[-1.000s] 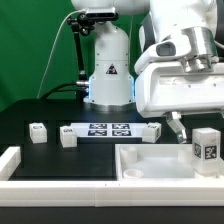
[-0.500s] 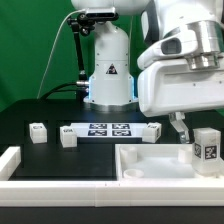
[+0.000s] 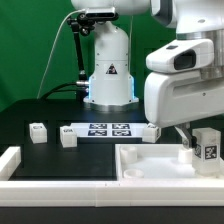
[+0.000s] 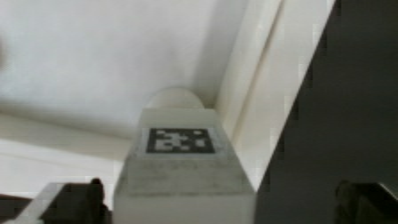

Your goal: Assemble one leg

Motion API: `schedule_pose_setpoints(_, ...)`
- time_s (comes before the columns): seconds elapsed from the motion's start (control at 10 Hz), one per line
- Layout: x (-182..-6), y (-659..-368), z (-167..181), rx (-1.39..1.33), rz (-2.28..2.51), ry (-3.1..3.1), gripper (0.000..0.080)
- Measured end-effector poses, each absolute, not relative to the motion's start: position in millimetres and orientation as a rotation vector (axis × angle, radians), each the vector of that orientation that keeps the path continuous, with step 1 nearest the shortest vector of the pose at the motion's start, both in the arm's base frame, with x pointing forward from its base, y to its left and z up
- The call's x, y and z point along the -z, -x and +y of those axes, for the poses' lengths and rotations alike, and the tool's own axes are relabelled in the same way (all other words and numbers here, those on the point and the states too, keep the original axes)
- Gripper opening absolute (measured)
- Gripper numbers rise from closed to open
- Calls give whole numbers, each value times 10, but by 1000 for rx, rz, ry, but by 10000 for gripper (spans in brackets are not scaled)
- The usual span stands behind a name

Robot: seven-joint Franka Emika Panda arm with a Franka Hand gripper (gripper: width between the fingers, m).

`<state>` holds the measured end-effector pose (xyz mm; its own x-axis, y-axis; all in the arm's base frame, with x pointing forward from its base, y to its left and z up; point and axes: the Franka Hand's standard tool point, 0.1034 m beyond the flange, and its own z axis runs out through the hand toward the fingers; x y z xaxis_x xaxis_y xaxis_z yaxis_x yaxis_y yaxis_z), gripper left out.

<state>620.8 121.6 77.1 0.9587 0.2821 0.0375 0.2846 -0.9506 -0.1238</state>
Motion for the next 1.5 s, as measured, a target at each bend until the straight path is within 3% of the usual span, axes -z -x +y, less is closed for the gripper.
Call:
schedule_pose_setpoints(0.2, -760, -6219, 1203, 50, -429, 2985, 649)
schedule_pose_setpoints(0.3, -760, -6220, 1201, 50, -429, 2985, 561)
schedule_pose_setpoints(0.4, -760, -6220, 1201, 50, -429, 2985, 391)
schedule_pose_setpoints(0.5, -760, -6220, 1200, 51, -429, 2985, 391)
schedule_pose_setpoints(0.6, -759, -6221, 1191, 50, -427, 2986, 292)
schedule_pose_setpoints(1.0, -745, -6192, 1189, 20, -288, 2997, 292)
schedule_pose_setpoints(1.5, -731, -6243, 1170, 18, 601, 2935, 294)
